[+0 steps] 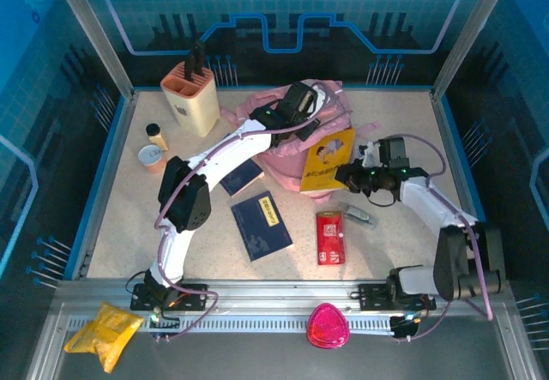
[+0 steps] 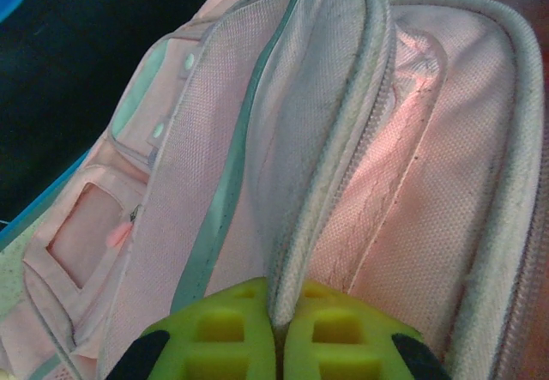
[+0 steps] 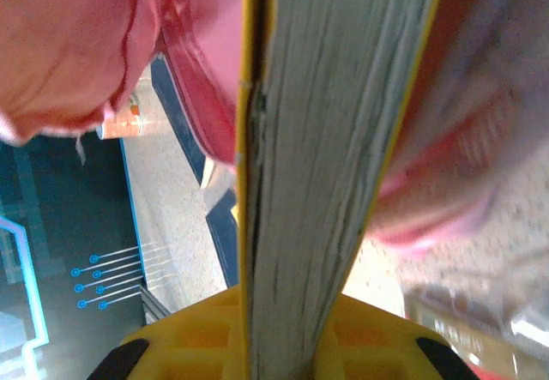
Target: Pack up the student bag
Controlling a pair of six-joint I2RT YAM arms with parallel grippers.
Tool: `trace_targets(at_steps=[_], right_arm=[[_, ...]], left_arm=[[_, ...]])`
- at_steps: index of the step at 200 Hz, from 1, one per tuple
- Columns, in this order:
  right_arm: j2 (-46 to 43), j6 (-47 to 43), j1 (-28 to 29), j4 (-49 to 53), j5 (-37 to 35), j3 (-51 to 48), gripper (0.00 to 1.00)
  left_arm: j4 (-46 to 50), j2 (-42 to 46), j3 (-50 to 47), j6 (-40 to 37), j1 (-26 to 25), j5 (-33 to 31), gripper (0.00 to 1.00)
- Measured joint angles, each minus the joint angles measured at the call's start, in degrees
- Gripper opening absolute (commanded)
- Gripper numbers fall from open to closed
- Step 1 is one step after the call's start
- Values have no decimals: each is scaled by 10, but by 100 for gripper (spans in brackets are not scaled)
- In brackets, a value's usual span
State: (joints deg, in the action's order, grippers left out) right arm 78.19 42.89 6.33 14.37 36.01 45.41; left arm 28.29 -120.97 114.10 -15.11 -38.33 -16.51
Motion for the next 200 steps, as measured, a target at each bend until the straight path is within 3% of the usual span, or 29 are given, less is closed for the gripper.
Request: trace_targets(at_steps=[86,200], right_arm=[[175,12,36,-139,7,112,10],[303,-43,41,-151,12,196,19]], left_arm=[[13,8,2,-8,3,49,0],[15,8,2,-22,10,49,0]])
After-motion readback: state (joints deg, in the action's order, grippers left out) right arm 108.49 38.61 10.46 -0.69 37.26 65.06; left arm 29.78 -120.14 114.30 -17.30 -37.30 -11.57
